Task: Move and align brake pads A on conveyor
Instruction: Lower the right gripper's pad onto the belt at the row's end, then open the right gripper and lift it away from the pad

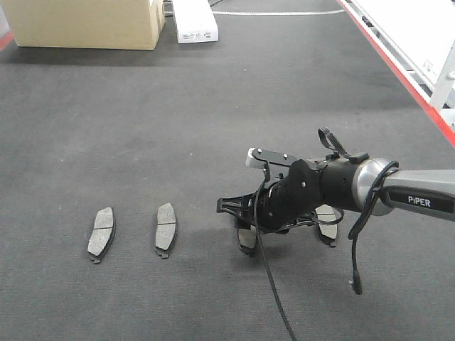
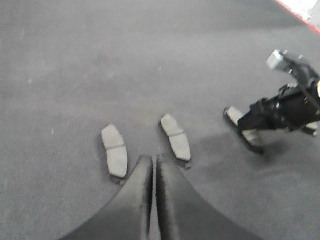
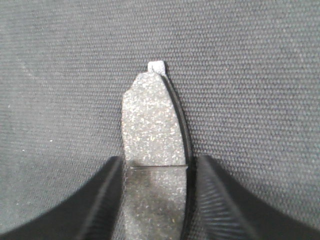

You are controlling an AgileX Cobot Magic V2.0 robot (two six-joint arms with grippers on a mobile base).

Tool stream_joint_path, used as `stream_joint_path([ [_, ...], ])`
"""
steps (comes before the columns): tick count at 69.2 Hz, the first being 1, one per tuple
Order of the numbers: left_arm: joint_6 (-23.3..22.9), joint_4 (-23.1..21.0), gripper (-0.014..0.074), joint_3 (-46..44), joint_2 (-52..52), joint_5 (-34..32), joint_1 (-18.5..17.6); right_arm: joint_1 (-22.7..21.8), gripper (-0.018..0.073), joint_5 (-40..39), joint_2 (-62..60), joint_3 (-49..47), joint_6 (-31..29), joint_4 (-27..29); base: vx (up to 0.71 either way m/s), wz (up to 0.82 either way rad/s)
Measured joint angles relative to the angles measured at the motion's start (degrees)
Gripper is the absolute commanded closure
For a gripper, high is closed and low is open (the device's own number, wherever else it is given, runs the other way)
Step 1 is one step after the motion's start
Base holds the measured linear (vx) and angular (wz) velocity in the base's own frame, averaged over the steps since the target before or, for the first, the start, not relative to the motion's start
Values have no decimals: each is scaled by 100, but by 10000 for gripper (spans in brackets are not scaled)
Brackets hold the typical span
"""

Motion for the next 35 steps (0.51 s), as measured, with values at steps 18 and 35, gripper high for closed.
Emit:
stream_joint_path([
  [18, 0, 0, 603, 0, 0, 124, 0, 0, 104, 103, -204, 0, 0, -30, 0, 0],
  [35, 0, 0, 603, 0, 0, 128, 0, 0, 112, 272, -1071, 44, 0, -505, 0, 0],
])
